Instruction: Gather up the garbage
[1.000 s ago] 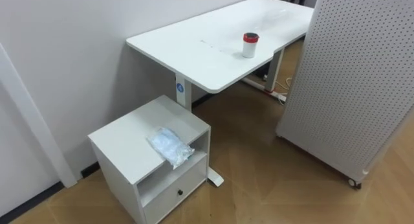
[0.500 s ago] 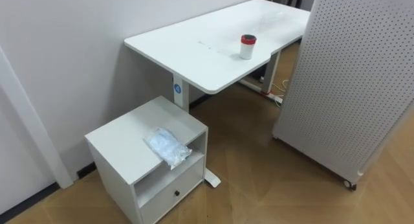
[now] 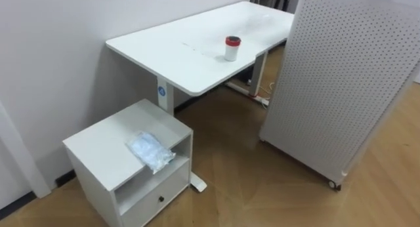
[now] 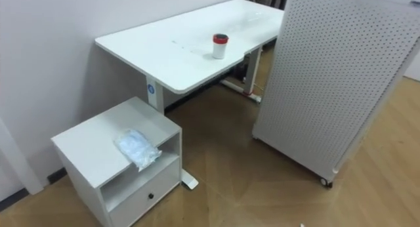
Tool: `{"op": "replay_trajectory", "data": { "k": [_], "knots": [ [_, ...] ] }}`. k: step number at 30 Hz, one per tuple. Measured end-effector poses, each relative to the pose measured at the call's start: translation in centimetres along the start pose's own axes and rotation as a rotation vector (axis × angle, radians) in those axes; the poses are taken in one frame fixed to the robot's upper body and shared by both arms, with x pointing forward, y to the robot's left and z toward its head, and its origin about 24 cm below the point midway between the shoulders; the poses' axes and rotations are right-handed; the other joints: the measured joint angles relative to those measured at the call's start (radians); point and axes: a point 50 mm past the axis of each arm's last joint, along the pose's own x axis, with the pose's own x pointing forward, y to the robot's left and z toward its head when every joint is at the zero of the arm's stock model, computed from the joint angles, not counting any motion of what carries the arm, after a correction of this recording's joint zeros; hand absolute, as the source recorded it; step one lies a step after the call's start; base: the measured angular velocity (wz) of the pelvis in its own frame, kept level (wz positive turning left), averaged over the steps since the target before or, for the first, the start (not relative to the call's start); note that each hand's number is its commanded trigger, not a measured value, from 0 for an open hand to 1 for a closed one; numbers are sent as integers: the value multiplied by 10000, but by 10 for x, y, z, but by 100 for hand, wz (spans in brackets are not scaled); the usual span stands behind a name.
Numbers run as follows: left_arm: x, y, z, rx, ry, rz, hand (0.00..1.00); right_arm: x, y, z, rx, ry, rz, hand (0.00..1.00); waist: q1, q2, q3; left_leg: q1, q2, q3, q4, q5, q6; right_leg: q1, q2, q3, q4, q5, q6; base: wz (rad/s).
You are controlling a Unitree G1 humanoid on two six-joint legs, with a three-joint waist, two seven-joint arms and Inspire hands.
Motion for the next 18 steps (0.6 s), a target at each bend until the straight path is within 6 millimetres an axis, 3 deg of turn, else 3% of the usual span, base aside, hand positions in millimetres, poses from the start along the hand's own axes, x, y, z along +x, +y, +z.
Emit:
{"op": "replay_trajectory", "data": {
  "k": [1,2,3,4,5,7,8,9,10,12,13,14,15,16,18],
  "knots": [
    [0,0,-2,99,61,-51,0,0,-2,-1,19,25,-89,100,3,-72,42,-516,127,256,911,196,-79,102,29,90,108,-138,-152,34],
    [0,-2,-1,156,52,-122,0,-1,-4,-2,100,21,-203,100,-3,-105,49,-1035,6,318,1255,229,-49,239,27,318,133,-282,-285,42],
    [-1,-4,-3,215,61,-184,0,-2,-7,-4,181,54,-313,100,14,-101,50,-1267,-133,396,954,238,-20,291,12,427,128,-350,-315,52],
    [-2,-6,-5,319,82,-265,0,-3,-12,-6,284,119,-541,100,44,-74,58,-1770,-466,476,46,404,-23,363,-87,488,127,-499,-312,34],
    [-2,-7,-9,329,184,-286,0,-4,-14,-7,288,144,-635,100,105,-52,52,-1995,-551,528,-514,659,-87,389,-116,533,126,-564,-291,7],
    [-4,-6,-27,256,647,-256,0,-4,-16,-9,198,321,-802,100,547,20,43,-2374,-680,594,-2491,2418,-37,653,-265,678,60,-774,-171,-38],
    [-5,-6,-30,156,754,-245,0,-5,-16,-10,78,355,-793,100,558,-1,26,-2349,-773,632,-2733,3216,176,858,-322,697,-91,-910,-64,-20],
    [-5,-7,-29,145,695,-266,0,-5,-17,-11,30,390,-818,100,566,-9,3,-2298,-815,741,-2722,3454,394,887,-389,712,-115,-1000,6,-8],
    [-5,-9,-28,114,554,-327,0,-4,-15,-7,-79,313,-806,100,613,-166,-65,-2276,-843,1122,-2558,3515,642,908,-584,869,-114,-1113,162,-32],
    [-5,-9,-27,-16,436,-395,0,-3,-12,0,-224,92,-703,100,657,-280,7,-2285,-968,1425,-2007,3207,814,1062,-807,959,-202,-1135,353,-38],
    [-4,-8,-19,-168,188,-399,0,-2,-10,5,-300,-124,-638,100,651,-285,85,-2400,-913,1520,-1457,2770,829,1194,-947,1050,-230,-1057,484,-18],
    [-2,-5,-13,-283,1,-395,0,-2,-8,7,-469,-167,-607,100,632,-270,120,-2498,-861,1712,-746,2300,885,1403,-1011,1198,-140,-1049,501,-15],
    [-2,-5,-11,-292,-65,-380,0,-2,-7,7,-595,-150,-625,100,631,-335,148,-2501,-822,1858,-480,2046,918,1474,-1050,1205,-8,-1060,521,-9],
    [-1,-4,-7,-318,-260,-372,0,-1,-6,8,-649,-173,-657,100,633,-313,56,-2276,-808,1995,-414,1538,894,1381,-1159,1166,697,-1130,650,-8],
    [0,-2,6,-402,-637,-324,0,-1,-5,10,-649,-235,-693,100,691,-407,17,-1934,-950,2108,-408,1188,962,833,-1505,1026,2335,-1058,891,-9]
  ]
}}
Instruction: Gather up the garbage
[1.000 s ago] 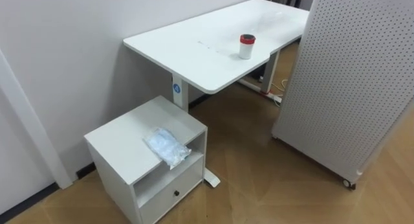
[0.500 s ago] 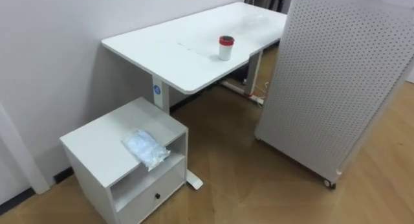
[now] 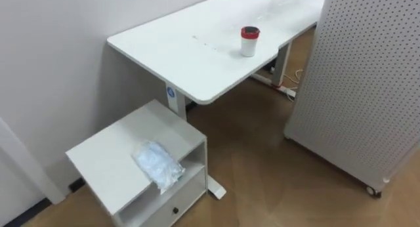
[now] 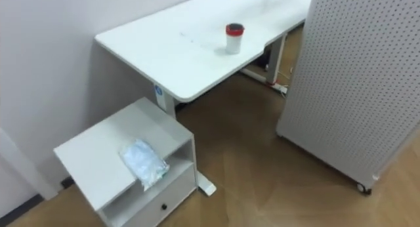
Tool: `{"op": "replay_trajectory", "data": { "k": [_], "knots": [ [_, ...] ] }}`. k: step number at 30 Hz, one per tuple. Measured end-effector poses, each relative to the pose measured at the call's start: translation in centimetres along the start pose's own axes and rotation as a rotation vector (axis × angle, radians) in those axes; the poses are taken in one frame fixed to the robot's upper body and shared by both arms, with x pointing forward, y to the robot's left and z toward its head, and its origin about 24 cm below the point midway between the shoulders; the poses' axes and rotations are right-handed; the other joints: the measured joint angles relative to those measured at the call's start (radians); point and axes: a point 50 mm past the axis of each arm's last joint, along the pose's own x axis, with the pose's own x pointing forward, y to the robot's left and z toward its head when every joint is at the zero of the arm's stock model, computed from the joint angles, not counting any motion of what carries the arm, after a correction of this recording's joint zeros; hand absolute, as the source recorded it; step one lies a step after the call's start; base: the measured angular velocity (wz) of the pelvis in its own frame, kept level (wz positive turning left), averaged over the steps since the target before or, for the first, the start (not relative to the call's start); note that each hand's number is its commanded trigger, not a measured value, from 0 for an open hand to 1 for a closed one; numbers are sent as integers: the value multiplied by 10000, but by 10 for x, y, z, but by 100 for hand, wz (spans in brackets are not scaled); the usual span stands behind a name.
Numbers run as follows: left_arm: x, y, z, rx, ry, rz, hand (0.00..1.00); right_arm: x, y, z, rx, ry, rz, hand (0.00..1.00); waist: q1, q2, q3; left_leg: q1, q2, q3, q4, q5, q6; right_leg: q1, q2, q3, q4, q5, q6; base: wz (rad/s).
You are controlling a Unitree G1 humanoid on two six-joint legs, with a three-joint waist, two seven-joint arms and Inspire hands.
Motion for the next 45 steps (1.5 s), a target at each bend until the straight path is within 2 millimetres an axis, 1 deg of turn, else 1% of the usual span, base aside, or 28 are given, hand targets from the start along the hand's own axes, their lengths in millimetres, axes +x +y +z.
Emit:
{"op": "replay_trajectory", "data": {
  "k": [1,2,3,4,5,6,8,9,10,11,12,13,14,15,16,17,19,20,21,22,23,24,26,29,31,35,40,45],
  "knots": [
    [1,1,9,-73,-260,48,0,0,1,3,-22,-122,0,100,91,-18,-3,255,-44,150,-36,-186,60,-421,-310,-337,1209,359,485,-9],
    [2,2,12,-136,-359,75,0,0,1,5,-28,-163,-11,100,114,-14,-7,393,-53,163,-49,-278,73,-545,-417,-489,1647,637,506,-3],
    [2,4,18,-34,-515,199,0,1,2,6,-24,-245,20,100,121,-34,-2,737,-100,124,-199,-397,83,-666,-504,-757,2296,1331,470,10],
    [3,4,25,3,-681,316,0,1,3,4,11,-302,38,100,168,-23,0,1134,-120,41,-517,-459,84,-771,-575,-987,2751,2260,386,19],
    [4,5,36,162,-995,437,0,1,4,3,16,-339,50,100,174,225,-34,1506,-79,-164,-892,-496,60,-933,-508,-1073,3101,3194,329,16],
    [4,5,39,175,-1103,489,0,1,5,4,-22,-386,84,100,216,199,-52,1646,-49,-214,-1082,-510,65,-1122,-479,-1072,3348,3330,298,-4],
    [3,7,50,-22,-1491,790,0,1,12,14,-103,-853,372,100,253,272,-21,2054,179,-319,-1678,-482,-50,-2450,-393,-1257,4030,1978,-3,-10],
    [3,8,53,-24,-1563,842,0,2,14,18,-75,-966,433,100,219,318,-4,2126,242,-446,-1785,-465,-89,-2805,-322,-1283,3978,1699,-53,8],
    [3,9,60,-68,-1815,930,0,2,16,23,-58,-1087,493,100,160,410,5,2200,428,-532,-1855,-484,-154,-3457,-204,-1306,3472,1341,-92,21],
    [2,9,70,-35,-2199,1023,0,2,17,23,29,-1087,502,100,83,452,14,2249,587,-653,-1913,-516,-219,-3816,-138,-1406,2285,1265,-82,27],
    [1,10,75,4,-2409,1085,0,3,18,23,35,-1110,524,100,48,445,14,2296,642,-670,-1990,-531,-278,-3893,-128,-1485,1415,1290,-93,37],
    [0,10,82,57,-2733,1175,0,3,21,24,25,-1266,599,100,-67,407,-9,2381,697,-671,-2044,-585,-400,-3962,-100,-1514,-347,1625,-128,30],
    [0,9,86,87,-2868,1176,0,3,22,25,16,-1351,622,100,-84,384,-10,2417,698,-673,-2013,-638,-478,-4009,-75,-1495,-1153,2056,-88,36],
    [-1,6,91,44,-3014,1110,0,3,22,24,10,-1375,591,100,-197,437,-59,2502,801,-796,-1909,-729,-627,-3947,46,-1522,-1549,2881,-77,14],
    [-2,4,95,76,-3248,1109,0,3,22,24,-24,-1391,655,100,-154,561,-116,2541,924,-800,-1946,-781,-751,-3654,300,-1550,-1906,2943,-161,4],
    [-4,6,102,12,-3534,1203,0,3,24,24,-62,-1440,715,100,-166,630,-62,2553,1023,-807,-2012,-743,-830,-3587,484,-1543,-2069,2991,-236,-10],
    [-5,9,109,-85,-3798,1477,0,3,26,24,-177,-1464,775,100,-355,659,5,2462,1096,-805,-2019,-657,-960,-3462,552,-1470,-2370,3014,-273,2],
    [-6,10,112,-114,-3881,1571,0,4,27,25,-185,-1447,777,100,-397,685,-3,2435,1110,-807,-2040,-640,-986,-3480,583,-1453,-2425,3015,-275,-4],
    [-7,13,123,-190,-4164,1769,0,4,28,28,-186,-1503,814,100,-399,688,-2,2392,1131,-807,-2176,-639,-987,-3639,646,-1418,-2429,3015,-276,-13],
    [-11,16,139,-283,-4625,1993,0,4,31,32,-235,-1609,948,100,-421,668,45,2260,1140,-802,-2252,-639,-989,-3865,710,-1426,-2388,3018,-285,-11],
    [-15,20,158,-248,-5151,2226,0,5,35,41,-348,-1791,1066,100,-502,621,118,2012,1138,-796,-2210,-639,-989,-4111,694,-1414,-2328,3031,-306,0],
    [-18,22,168,-217,-5451,2377,0,5,38,47,-412,-1863,1121,100,-575,599,140,1856,1133,-779,-2177,-639,-989,-4294,684,-1377,-2260,3033,-309,0],
    [-28,28,201,-133,-6552,2708,0,6,50,65,-779,-2134,1345,100,-700,558,205,1280,1073,-756,-2026,-639,-988,-4884,638,-1234,-2189,3121,-304,-10],
    [-37,33,226,69,-7269,2947,0,5,58,78,-1032,-2357,1493,100,-876,624,276,825,1052,-755,-1913,-638,-986,-5303,599,-1233,-2214,3241,-272,-6],
    [-46,44,246,194,-7864,3479,0,4,63,87,-1045,-2580,1566,100,-927,660,352,288,1052,-698,-1795,-629,-971,-5884,582,-1168,-2140,3338,-278,-11],
    [-57,57,262,-2,-8368,4503,0,3,67,98,-973,-2826,1521,100,-1221,858,482,-411,1053,-731,-1634,-613,-943,-6552,560,-1220,-2019,3367,-320,-2],
    [-66,50,278,304,-8869,4753,0,1,73,110,-1126,-3178,1593,100,-1382,1020,601,-781,1069,-749,-1621,-611,-941,-7007,566,-1204,-1878,3374,-334,-3],
    [-71,48,288,618,-9087,4927,0,0,77,114,-1428,-3304,1746,100,-1543,1017,624,-1021,1089,-675,-1450,-612,-941,-7225,575,-1117,-1873,3385,-352,-7]
  ]
}}
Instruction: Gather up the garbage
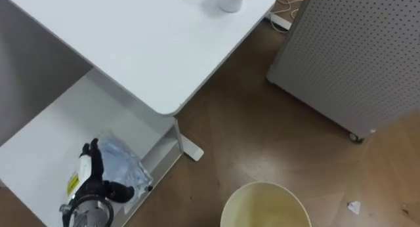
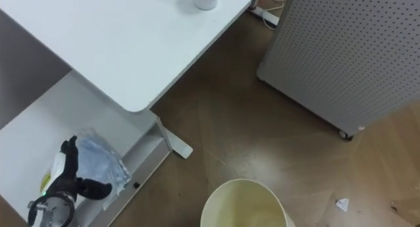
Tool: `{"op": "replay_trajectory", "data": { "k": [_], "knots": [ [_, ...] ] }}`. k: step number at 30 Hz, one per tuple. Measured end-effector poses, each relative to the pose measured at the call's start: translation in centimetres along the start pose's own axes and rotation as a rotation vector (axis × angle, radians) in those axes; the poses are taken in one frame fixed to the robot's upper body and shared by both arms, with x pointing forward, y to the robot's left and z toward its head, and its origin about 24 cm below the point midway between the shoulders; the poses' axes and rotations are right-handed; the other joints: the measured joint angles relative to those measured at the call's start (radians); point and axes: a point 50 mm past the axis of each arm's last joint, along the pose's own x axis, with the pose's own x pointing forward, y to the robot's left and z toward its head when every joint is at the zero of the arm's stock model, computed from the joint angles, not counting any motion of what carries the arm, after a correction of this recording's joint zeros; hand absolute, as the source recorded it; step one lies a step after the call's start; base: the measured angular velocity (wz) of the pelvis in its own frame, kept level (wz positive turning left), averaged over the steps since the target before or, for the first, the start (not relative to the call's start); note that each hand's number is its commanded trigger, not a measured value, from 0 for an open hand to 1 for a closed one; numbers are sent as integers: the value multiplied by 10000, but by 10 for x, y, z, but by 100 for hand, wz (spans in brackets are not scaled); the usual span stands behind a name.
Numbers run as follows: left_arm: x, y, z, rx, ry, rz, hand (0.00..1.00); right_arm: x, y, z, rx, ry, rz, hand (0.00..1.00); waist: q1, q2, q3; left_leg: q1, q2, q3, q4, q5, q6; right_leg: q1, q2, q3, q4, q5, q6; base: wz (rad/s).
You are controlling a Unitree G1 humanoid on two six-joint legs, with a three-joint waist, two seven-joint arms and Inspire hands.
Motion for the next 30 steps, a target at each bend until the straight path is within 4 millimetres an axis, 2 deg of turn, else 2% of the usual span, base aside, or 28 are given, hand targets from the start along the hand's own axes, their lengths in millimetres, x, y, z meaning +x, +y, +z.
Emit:
{"op": "replay_trajectory", "data": {
  "k": [5,13,16,18,19,21,23,24,30],
  "knots": [
    [1,3,0,129,-15,180,0,1,3,4,-171,-88,185,100,-236,-15,16,-144,38,49,156,0,0,-133,-5,131,1,0,0,-7],
    [2,5,-6,403,242,128,0,1,5,7,5,-210,237,100,-279,-70,59,-319,111,283,134,0,-1,-394,21,172,43,3,-4,-4],
    [4,5,-7,854,273,0,0,2,5,8,4,-250,254,100,-367,-105,85,-445,119,281,215,-1,-1,-457,32,216,46,12,-19,2],
    [6,9,-12,1009,462,-40,0,2,8,9,41,-324,317,100,-479,-168,122,-492,131,281,302,-1,-1,-462,31,193,46,12,-19,2],
    [7,12,-12,1060,475,-54,0,2,9,11,65,-401,359,100,-497,-239,165,-500,138,279,301,-1,-1,-489,29,182,47,12,-19,0],
    [10,14,-10,1082,455,-54,0,2,9,12,69,-439,378,100,-537,-268,178,-636,137,278,303,-1,-1,-608,16,164,49,20,-30,3],
    [12,16,-8,1128,475,-102,93,2,9,12,140,-453,371,100,-521,-299,181,-822,137,272,314,-1,-1,-768,11,154,50,37,-49,5],
    [13,17,-9,1163,483,-109,100,2,9,12,187,-466,371,100,-521,-301,181,-848,139,273,317,-1,-1,-794,11,150,49,40,-53,0],
    [14,24,-13,1720,460,265,100,2,10,12,272,-455,311,100,-488,-305,180,-864,138,290,323,-1,-1,-812,32,175,49,42,-56,-1]
  ]
}}
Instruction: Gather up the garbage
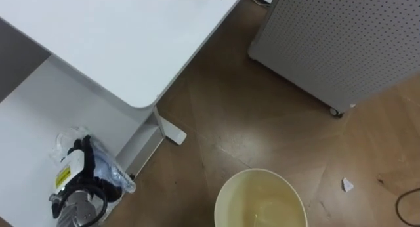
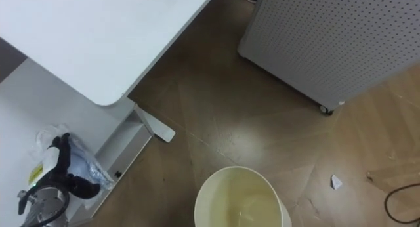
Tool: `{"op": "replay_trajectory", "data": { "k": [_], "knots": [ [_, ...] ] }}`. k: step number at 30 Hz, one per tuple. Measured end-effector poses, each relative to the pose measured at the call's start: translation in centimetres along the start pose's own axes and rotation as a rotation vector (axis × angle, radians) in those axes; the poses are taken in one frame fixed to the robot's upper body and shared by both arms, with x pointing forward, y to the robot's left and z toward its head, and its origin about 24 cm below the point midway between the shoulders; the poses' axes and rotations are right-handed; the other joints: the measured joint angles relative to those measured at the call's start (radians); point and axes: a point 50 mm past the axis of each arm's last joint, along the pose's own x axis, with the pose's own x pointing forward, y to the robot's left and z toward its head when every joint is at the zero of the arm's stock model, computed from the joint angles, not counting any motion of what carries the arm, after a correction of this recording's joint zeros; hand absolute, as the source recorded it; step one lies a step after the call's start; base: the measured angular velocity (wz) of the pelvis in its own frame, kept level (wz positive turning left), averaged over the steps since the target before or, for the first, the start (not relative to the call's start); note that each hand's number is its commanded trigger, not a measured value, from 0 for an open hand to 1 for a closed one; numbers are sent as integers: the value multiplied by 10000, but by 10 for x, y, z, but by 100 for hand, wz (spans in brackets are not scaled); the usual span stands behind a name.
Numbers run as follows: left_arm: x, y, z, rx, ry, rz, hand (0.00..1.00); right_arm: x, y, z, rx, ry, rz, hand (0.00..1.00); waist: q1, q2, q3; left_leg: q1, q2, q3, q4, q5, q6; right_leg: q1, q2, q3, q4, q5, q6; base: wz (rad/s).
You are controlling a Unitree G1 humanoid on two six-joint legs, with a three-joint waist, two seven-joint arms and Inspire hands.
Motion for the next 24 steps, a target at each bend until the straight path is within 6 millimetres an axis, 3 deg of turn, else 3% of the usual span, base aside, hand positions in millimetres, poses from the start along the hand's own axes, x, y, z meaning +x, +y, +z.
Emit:
{"op": "replay_trajectory", "data": {
  "k": [5,8,12,16,18,20,23,24],
  "knots": [
    [5,15,-8,164,170,443,100,0,1,0,-72,-10,-9,100,10,2,-5,7,1,-17,-11,0,0,1,-32,-40,34,3,-4,2],
    [3,11,-10,218,244,282,100,0,2,0,155,1,20,100,16,-7,-11,47,1,-22,-29,1,0,20,-40,-40,86,4,-5,3],
    [-2,1,-16,-1338,1108,-87,100,0,4,-1,270,19,246,100,95,-10,-19,157,-13,-42,-66,1,0,83,-42,-19,123,13,-20,-2],
    [-13,-23,-10,-3105,1391,-1375,100,1,8,-1,151,4,403,100,355,-12,-43,354,-13,14,-206,1,1,179,-35,-95,147,37,-50,-1],
    [-22,-40,-8,-3437,1546,-2309,100,2,15,2,6,-86,605,100,317,-34,-51,355,-13,25,-241,19,32,180,-47,-138,155,63,-69,7],
    [-43,-70,-5,-3478,1564,-3807,100,3,26,1,-45,-163,882,100,302,-76,-65,352,-16,-3,-240,30,51,180,-65,-178,180,81,-78,4],
    [-64,-99,9,-3411,1086,-5345,100,4,36,-1,-95,-141,1220,100,286,-140,-83,333,-13,1,-239,44,73,179,-69,-227,179,105,-98,3],
    [-73,-108,18,-3361,761,-5992,100,4,42,-1,-124,-189,1455,100,287,-208,-121,297,-14,29,-214,44,74,134,-64,-227,187,131,-125,-6]
  ]
}}
